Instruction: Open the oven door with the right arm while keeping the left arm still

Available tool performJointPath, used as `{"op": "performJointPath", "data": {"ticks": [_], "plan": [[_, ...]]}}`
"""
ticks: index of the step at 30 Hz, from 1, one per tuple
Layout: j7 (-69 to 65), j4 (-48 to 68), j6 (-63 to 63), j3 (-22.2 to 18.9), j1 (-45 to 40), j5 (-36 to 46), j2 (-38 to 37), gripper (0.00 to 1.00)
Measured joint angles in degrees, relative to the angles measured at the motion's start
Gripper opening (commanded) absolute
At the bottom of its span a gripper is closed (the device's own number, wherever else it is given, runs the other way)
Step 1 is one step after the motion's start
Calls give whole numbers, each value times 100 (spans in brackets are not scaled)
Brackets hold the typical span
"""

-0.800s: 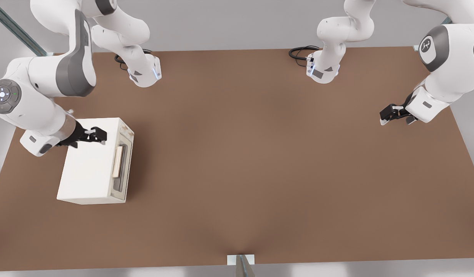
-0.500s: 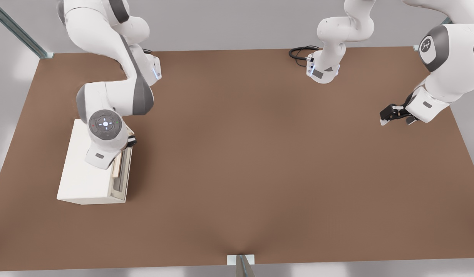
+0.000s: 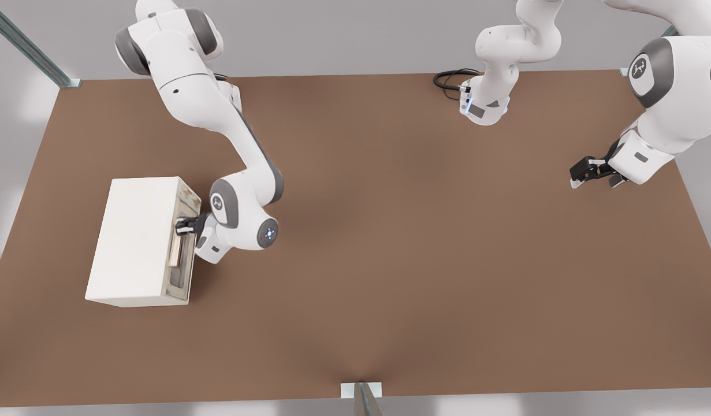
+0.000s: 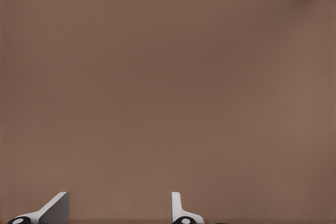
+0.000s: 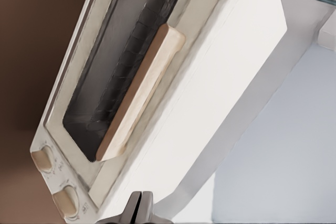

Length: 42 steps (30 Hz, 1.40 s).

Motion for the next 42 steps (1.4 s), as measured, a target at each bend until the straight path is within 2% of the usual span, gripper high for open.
{"op": "performJointPath", "data": {"ticks": [9,21,33,36,37,38,40,41,42], "plan": [[1095,-345,458,-99,-28,-33,87,0],[1893,-436,1056,-327,-131,-43,159,0],[2283,-492,1183,-322,-57,-55,157,0],[2415,-415,1243,-84,24,71,157,0],[2461,-301,1279,7,38,230,152,3],[2502,-143,1331,76,30,413,136,15],[2524,181,1400,182,-119,958,-149,18],[2464,369,1409,188,-326,1403,-404,33],[2358,588,1390,191,-648,1874,-617,59]]}}
